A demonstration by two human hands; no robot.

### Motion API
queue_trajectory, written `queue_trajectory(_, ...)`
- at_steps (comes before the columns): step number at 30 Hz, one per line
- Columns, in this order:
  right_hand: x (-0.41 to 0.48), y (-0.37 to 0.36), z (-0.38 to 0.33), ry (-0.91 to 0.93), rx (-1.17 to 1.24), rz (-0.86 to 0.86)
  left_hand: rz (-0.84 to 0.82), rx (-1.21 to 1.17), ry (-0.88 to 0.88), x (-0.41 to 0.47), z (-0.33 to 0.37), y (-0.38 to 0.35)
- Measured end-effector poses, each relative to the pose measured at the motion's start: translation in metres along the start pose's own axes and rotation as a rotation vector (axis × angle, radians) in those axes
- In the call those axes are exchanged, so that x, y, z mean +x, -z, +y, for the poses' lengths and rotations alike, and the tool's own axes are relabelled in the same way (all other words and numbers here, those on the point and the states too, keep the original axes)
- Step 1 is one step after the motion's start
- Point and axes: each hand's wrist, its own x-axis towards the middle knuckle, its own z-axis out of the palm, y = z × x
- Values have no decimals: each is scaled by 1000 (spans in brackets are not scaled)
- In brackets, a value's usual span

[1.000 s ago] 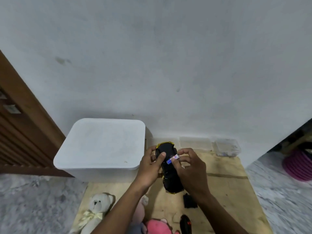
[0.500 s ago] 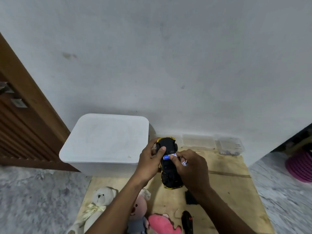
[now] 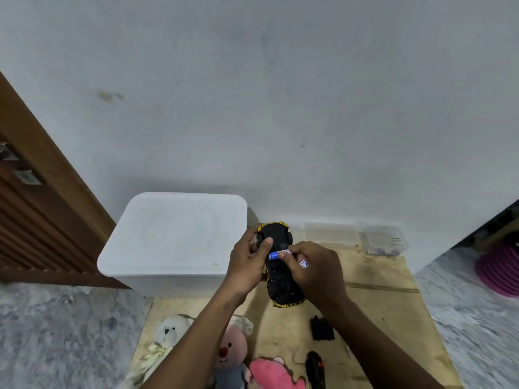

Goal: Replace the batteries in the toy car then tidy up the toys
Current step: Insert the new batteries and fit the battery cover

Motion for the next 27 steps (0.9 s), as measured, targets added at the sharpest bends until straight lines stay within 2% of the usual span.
queue_trajectory(4,15,8,-5,-219,262,52,9,-51,12,0,2,3)
queue_trajectory(6,21,15,-9,-271,348,-23,13,-72,16,0,3,7)
queue_trajectory(9,26,24,-21,-497,633,-85,16,-71,13,-1,7,12)
queue_trajectory(11,29,26,-26,-546,697,-109,6,-68,8,-1,10,15)
queue_trajectory(17,32,30,-25,-428,729,-120,-5,-72,6,-1,17,25)
queue_trajectory(23,30,26,-26,-173,560,-98,6,-84,56,2,25,30)
queue_trajectory(27,26,22,-30,96,354,-91,2,-106,93,3,31,30)
